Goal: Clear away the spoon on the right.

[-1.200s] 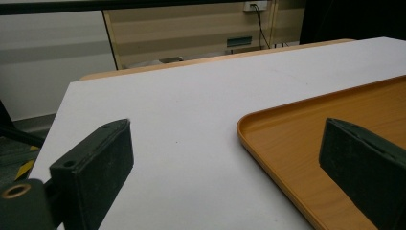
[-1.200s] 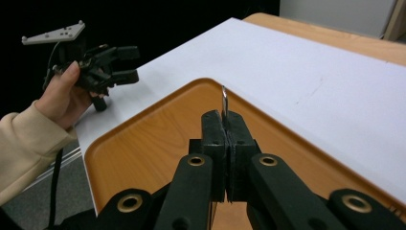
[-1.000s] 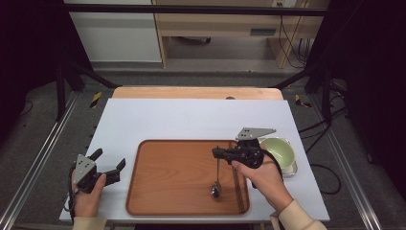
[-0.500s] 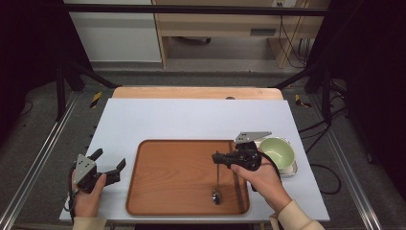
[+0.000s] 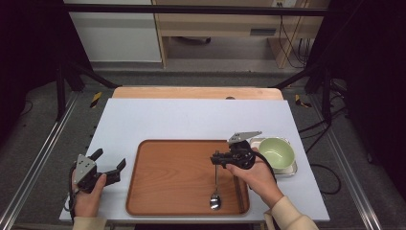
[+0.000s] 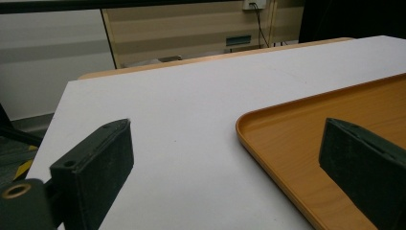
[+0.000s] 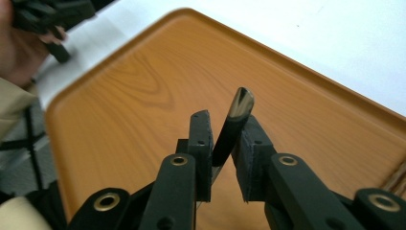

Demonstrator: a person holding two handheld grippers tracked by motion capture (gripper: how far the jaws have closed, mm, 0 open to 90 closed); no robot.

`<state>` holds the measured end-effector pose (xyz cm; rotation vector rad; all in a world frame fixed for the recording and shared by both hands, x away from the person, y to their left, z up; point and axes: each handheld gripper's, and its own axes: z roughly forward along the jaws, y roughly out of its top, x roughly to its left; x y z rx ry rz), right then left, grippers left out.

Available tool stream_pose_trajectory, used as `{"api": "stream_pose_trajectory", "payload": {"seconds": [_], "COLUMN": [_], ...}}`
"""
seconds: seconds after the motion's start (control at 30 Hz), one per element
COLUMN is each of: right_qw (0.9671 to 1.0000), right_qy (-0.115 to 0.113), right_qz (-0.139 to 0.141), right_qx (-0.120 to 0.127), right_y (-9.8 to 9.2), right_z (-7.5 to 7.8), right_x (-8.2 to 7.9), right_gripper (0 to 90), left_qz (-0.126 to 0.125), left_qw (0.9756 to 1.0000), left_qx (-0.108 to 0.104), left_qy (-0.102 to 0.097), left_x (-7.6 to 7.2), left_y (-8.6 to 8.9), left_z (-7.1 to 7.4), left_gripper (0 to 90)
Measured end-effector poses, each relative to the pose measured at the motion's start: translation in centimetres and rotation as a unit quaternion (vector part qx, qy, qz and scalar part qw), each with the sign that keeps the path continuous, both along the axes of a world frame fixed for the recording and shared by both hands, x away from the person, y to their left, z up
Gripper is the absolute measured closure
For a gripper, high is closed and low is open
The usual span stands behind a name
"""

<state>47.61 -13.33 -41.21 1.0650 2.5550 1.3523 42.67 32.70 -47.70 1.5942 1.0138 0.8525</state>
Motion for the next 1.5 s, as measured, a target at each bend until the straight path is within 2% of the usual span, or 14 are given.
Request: {"api": "stream_pose_trajectory", "payload": {"seconds": [0.1,0.37,0.57,0.67,0.77,0.9,1.07,1.13,1.2,1.27,1.37,1.5], "right_qw": [0.9997,0.9984,0.9964,0.9941,0.9945,0.9949,0.9931,0.9928,0.9920,0.9919,0.9899,0.9886], "right_qy": [-0.002,0.004,0.005,0.001,0.010,0.010,0.013,-0.001,-0.008,-0.015,-0.032,-0.061], "right_qz": [-0.002,-0.006,0.001,0.007,0.000,-0.016,-0.063,-0.072,-0.091,-0.099,-0.117,-0.125], "right_qx": [-0.022,-0.056,-0.085,-0.109,-0.104,-0.099,-0.098,-0.096,-0.087,-0.077,-0.072,-0.058], "right_y": [0.5,1.3,1.4,1.4,1.3,1.4,0.9,0.6,0.3,-0.1,-0.6,-0.9], "right_z": [-0.4,-1.4,-2.1,-2.1,-2.1,-2.3,-2.2,-2.1,-1.8,-1.5,-1.2,-0.9], "right_x": [0.5,1.4,1.9,2.1,2.2,2.4,2.5,2.5,2.4,2.2,1.7,1.1], "right_gripper": [76.0,73.2,71.5,71.4,69.7,63.3,51.2,46.5,42.8,39.2,34.8,28.3], "left_qz": [0.000,-0.001,-0.001,-0.002,-0.003,-0.004,-0.005,-0.005,-0.006,-0.007,-0.007,-0.007], "left_qw": [1.0000,1.0000,1.0000,1.0000,1.0000,1.0000,1.0000,1.0000,1.0000,1.0000,1.0000,1.0000], "left_qx": [0.001,0.002,0.000,0.000,0.000,0.001,0.003,0.006,0.005,0.006,0.005,0.007], "left_qy": [0.000,0.001,0.001,0.001,0.003,0.004,0.003,0.003,0.003,0.002,0.000,-0.001], "left_x": [0.0,0.0,0.1,0.1,0.2,0.2,0.3,0.3,0.3,0.3,0.3,0.3], "left_y": [0.0,0.0,0.0,0.0,0.0,0.0,-0.1,-0.1,-0.1,-0.2,-0.2,-0.3], "left_z": [0.0,0.0,-0.1,-0.1,-0.1,-0.2,-0.2,-0.2,-0.2,-0.1,-0.1,-0.1], "left_gripper": [4.4,4.5,4.5,4.5,4.6,4.7,4.7,4.6,4.7,4.7,4.6,4.5]}}
